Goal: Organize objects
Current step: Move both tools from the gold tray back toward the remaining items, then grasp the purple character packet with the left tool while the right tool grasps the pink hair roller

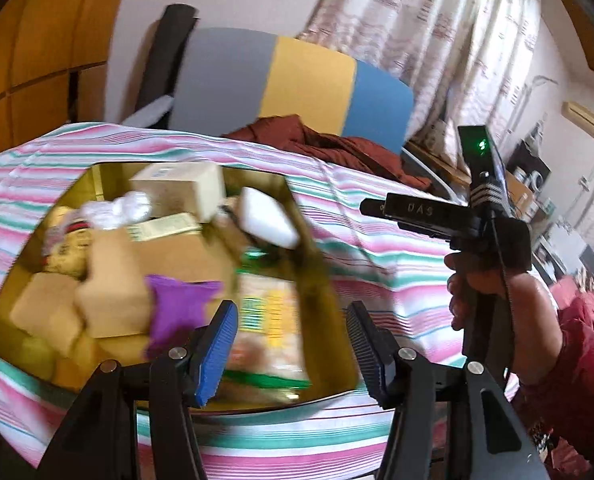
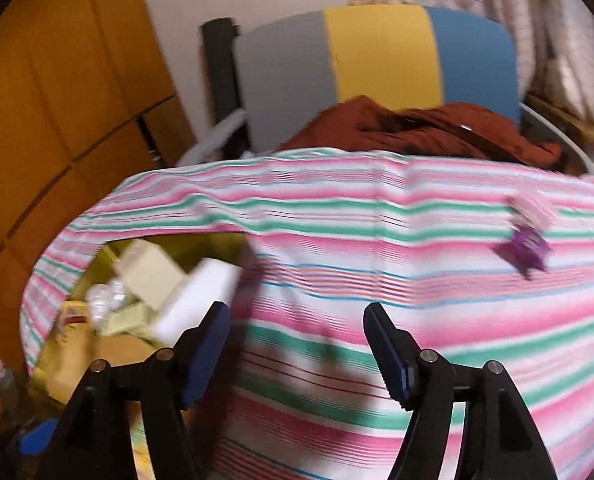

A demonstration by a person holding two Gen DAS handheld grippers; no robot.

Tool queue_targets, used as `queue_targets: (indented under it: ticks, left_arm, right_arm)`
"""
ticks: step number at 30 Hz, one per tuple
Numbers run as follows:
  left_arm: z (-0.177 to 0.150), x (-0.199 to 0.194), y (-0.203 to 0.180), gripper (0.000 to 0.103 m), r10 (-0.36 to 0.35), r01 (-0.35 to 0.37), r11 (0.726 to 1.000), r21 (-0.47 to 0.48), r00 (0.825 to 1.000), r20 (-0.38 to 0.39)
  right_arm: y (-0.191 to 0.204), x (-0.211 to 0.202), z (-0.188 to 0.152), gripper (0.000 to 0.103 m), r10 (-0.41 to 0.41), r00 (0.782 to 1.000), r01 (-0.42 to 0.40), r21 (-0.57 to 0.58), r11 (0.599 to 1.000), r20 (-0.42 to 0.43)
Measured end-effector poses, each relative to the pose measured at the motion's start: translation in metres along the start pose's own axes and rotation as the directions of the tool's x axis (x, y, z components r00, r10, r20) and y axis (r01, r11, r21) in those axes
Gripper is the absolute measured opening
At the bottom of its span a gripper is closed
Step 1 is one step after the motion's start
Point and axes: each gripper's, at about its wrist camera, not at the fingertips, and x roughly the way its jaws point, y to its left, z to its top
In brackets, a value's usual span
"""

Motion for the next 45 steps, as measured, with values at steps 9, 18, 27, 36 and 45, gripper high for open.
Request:
queue_targets:
  ticks: [9,18,27,36,45]
  left_arm:
    - [0.022,0.048,-0.075,0.06,-0.073,0.086,0.986,0.145,0.993,-0.095]
    - [0.063,0.143,-0.151,0.063,-0.105,0.148,0.959,0.242,0.977,-0.184]
    - [0.1,0.262,-0.214,0.063,-0.057,0.125,0.934,0.335,0.977,-0.207]
    - [0.112,0.322,-0.235,0.063,-0.036,0.124,0.899,0.42,0.976,-0.213]
    - [0.105,0.315,-0.217,0.053,-0.049,0.117,0.916,0.383,0.982,-0.182]
  right_arm:
    - [-0.119,-0.027,-0.023,0.071,-0.202,0.979,0.197,0.137,0.971,0.02]
    - [-0.194,-0.041,-0.035,0.076,-0.466,0.884,0.456,0.144,0.878,0.039]
    - [-0.228,-0.035,-0.05,0.076,-0.443,0.897,0.423,0.306,0.853,-0.007]
    - [-0.232,-0.034,-0.054,0.077,-0.435,0.9,0.405,0.329,0.853,0.018]
    - [-0.232,-0.032,-0.054,0.077,-0.44,0.898,0.41,0.326,0.852,0.02]
